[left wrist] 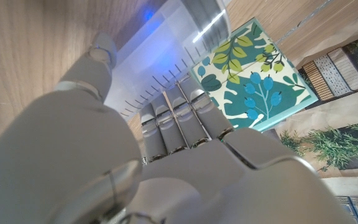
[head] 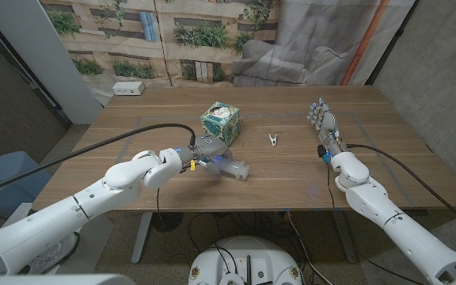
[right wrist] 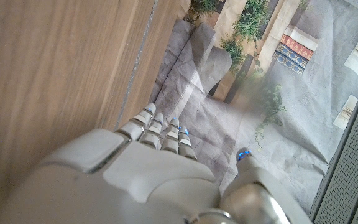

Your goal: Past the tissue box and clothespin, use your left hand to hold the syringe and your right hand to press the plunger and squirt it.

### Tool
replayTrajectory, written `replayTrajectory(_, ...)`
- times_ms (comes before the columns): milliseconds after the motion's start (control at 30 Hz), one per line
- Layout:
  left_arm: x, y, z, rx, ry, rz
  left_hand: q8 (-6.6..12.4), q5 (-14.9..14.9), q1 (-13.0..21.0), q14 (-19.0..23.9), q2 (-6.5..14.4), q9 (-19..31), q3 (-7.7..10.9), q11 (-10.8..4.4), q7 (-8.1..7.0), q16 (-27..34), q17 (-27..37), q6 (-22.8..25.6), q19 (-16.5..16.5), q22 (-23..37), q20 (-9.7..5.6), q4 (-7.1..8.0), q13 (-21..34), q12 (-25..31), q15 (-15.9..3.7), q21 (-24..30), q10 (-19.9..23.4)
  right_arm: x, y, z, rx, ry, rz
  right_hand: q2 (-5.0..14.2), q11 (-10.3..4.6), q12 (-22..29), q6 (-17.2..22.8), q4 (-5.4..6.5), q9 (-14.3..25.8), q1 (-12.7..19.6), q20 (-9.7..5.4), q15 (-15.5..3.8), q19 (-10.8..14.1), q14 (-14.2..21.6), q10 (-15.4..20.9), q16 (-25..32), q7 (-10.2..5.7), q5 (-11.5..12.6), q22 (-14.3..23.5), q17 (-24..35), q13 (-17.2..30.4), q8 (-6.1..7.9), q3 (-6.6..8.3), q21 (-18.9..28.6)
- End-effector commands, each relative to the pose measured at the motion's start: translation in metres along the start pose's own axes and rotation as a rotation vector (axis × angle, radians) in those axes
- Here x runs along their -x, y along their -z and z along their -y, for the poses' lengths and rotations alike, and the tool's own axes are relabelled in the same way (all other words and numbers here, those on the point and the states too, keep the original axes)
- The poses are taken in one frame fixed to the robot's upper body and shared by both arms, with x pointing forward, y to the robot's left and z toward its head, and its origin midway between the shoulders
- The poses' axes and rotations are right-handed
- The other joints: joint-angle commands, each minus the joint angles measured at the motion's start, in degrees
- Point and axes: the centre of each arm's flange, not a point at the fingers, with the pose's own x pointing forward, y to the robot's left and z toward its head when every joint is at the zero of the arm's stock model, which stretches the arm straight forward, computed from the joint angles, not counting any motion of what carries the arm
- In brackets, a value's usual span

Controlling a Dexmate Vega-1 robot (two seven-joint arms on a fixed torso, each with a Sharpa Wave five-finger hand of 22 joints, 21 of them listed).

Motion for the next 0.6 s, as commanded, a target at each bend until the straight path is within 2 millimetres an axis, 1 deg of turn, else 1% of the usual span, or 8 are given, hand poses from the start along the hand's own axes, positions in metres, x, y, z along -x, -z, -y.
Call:
replayTrajectory(33,-0.0042,0.0011,0.0041,-0.010,0.034,-0.021,-0.18,-0.1,-9.0,-0.6,8.5,0.1,8.07,-0.41,-0.40,0.2,0.2,-0.4,-0.5,0.1,-2.15,8.32,0.2,-0.1,-5.95,0.0,-0.6,-0.0022,0.0092,-0.0018,-0.017,0.010,-0.019,0.54,-0.02,0.5,0.1,0.23,0.1,0.0,-0.71,-0.26,0.7,-0.2,0.1,-0.2,0.28,0.3,0.1,0.2,0.1,0.19,0.10,0.5)
replayTrajectory(167,-0.0060,0.0012,0.0038,-0.015,0.053,-0.034,-0.40,-0.1,-9.1,-1.5,7.8,0.0,7.45,-0.52,-0.97,0.1,0.3,-0.9,-1.3,0.1,-2.14,8.37,0.2,-0.3,-5.86,-0.3,-1.6,-0.0018,0.0100,-0.0020,-0.011,0.013,-0.022,0.50,-0.02,0.5,0.1,0.27,0.1,0.0,-0.68,-0.25,0.8,-0.1,0.1,-0.1,0.27,0.3,0.1,0.2,0.1,0.22,0.07,0.6)
replayTrajectory(267,-0.0067,0.0007,0.0036,-0.019,0.060,-0.042,-0.83,-0.1,-9.3,-2.9,7.1,-0.1,6.73,-1.02,-1.51,0.0,0.2,-2.0,-2.2,0.1,-2.10,8.58,0.2,-0.4,-5.73,-0.5,-2.6,-0.0011,0.0107,-0.0019,-0.002,0.018,-0.025,0.48,0.02,0.5,0.1,0.31,0.1,0.0,-0.61,-0.22,0.8,-0.1,0.1,-0.1,0.31,0.3,0.1,0.2,0.1,0.23,0.05,0.6)
replayTrajectory(400,-0.0075,0.0006,0.0034,-0.018,0.066,-0.050,-1.25,-0.2,-9.2,-4.0,6.2,-0.2,5.81,-1.05,-1.73,0.0,0.3,-3.1,-3.1,0.0,-1.95,8.46,0.2,-0.3,-5.76,-0.7,-3.4,-0.0005,0.0116,-0.0014,-0.004,0.022,-0.027,0.46,0.06,0.5,0.1,0.35,0.1,0.0,-0.56,-0.26,0.9,-0.1,0.1,-0.1,0.30,0.4,0.1,0.2,0.1,0.26,0.03,0.6)
replayTrajectory(467,-0.0081,0.0007,0.0032,-0.016,0.069,-0.054,-1.48,-0.1,-9.2,-4.7,5.9,-0.3,5.39,-1.02,-1.73,0.0,0.3,-3.8,-3.6,0.0,-1.97,8.62,0.2,-0.6,-5.65,-0.8,-4.6,0.0003,0.0118,-0.0005,0.002,0.021,-0.028,0.45,0.04,0.5,0.1,0.37,0.1,0.0,-0.53,-0.26,1.0,0.0,0.1,-0.1,0.31,0.4,0.1,0.2,0.1,0.26,0.01,0.6)
replayTrajectory(500,-0.0082,0.0007,0.0032,-0.016,0.070,-0.055,-1.48,-0.2,-9.2,-4.8,5.6,-0.4,5.00,-1.09,-1.94,0.2,0.3,-3.8,-3.7,0.0,-2.07,8.57,0.2,-0.6,-5.67,-0.7,-5.0,0.0004,0.0118,-0.0005,0.002,0.021,-0.028,0.45,0.04,0.6,0.1,0.38,0.1,0.0,-0.47,-0.28,1.0,0.0,0.1,-0.1,0.32,0.4,0.1,0.2,0.1,0.26,0.01,0.6)
replayTrajectory(600,-0.0085,0.0011,0.0023,-0.018,0.076,-0.055,-1.94,-0.1,-8.9,-5.9,4.8,-0.5,4.13,-1.17,-1.93,0.2,0.4,-5.4,-4.5,-0.1,-1.95,8.50,0.2,-0.6,-5.65,-0.8,-6.1,0.0014,0.0121,0.0003,0.006,0.027,-0.029,0.46,0.05,0.6,0.2,0.42,0.1,0.0,-0.33,-0.25,1.1,0.0,0.2,-0.1,0.27,0.4,0.2,0.2,0.1,0.30,0.01,0.6)
